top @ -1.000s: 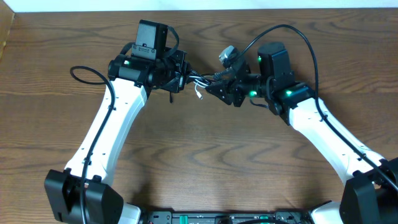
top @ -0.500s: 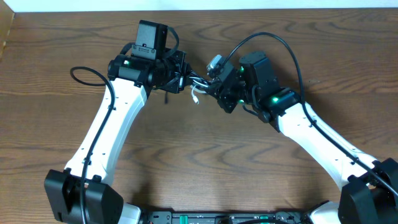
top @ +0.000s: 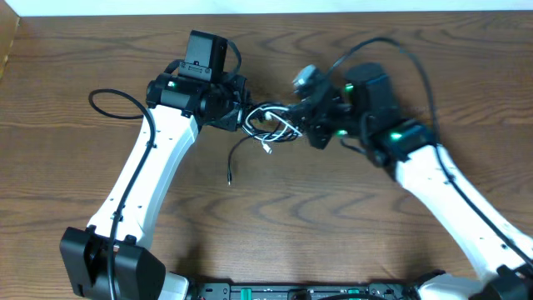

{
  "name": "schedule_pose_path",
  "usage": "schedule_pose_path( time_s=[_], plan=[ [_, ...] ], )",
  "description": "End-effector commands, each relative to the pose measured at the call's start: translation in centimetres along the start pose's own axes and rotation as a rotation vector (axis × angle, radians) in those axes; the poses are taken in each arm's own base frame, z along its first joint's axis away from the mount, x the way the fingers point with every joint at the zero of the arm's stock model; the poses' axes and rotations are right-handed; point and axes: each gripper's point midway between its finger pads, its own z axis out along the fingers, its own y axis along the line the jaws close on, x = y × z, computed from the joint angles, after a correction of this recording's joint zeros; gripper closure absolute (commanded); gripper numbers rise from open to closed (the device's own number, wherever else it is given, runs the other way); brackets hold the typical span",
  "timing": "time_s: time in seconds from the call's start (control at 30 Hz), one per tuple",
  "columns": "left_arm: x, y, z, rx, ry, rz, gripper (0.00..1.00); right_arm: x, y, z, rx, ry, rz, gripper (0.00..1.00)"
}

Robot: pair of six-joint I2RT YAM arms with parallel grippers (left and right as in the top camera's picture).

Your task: Untangle cables

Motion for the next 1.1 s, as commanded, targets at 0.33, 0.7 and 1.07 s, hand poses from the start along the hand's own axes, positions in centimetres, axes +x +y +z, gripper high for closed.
schedule_pose_path(
  time_s=[0.33,0.7,1.07],
  plan=[
    [-1.6,0.2,-1.2,-0.015,-0.098,0.321,0.93,-1.5,-4.3,-6.6,-0.124,-0.125,0.321,0.99],
    [-2.0,0.1,-1.2,-0.052,-0.113,0.944,0.91,1.3,-4.9,-5.2,-0.135,-0.04,0.416,0.99],
    [0.6,-1.9,-2.0,0.092,-0.04,1.288,0.65,2.2,-4.9,-4.9,-0.143,-0.011,0.425,0.99]
  ],
)
